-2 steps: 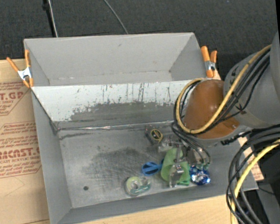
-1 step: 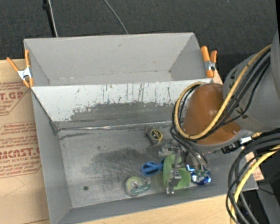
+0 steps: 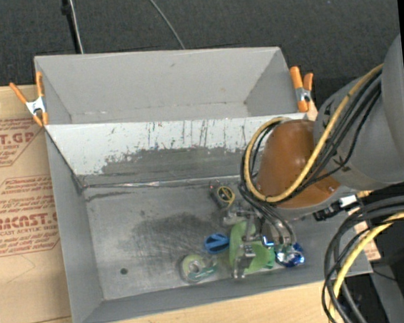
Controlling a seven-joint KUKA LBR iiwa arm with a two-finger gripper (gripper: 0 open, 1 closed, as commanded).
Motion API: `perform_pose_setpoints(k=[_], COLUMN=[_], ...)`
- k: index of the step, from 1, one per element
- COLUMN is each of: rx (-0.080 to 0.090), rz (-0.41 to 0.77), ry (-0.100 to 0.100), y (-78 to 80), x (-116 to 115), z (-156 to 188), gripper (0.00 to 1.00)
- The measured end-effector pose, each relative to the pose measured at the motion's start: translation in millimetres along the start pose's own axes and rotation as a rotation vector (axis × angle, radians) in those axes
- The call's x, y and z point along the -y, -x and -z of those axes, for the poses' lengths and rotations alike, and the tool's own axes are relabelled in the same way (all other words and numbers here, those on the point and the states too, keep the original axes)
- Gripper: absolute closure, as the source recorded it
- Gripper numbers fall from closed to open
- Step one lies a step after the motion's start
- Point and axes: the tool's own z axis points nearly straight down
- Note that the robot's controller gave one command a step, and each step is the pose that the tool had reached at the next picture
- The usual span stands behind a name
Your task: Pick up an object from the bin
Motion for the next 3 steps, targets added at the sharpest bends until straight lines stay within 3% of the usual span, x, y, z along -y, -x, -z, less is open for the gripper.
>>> perform_pose_setpoints(k=[1, 2, 3], rx=[0.011, 0.003, 0.026], rz=[-0.101, -0.101, -0.102], ry=[0.002, 0.000, 0.001], y=[0.4, 1.7, 7.4], x=[-2.3, -2.7, -2.4], z=[-25.0, -22.7, -20.0], gripper=[0.00, 0.00, 1.00])
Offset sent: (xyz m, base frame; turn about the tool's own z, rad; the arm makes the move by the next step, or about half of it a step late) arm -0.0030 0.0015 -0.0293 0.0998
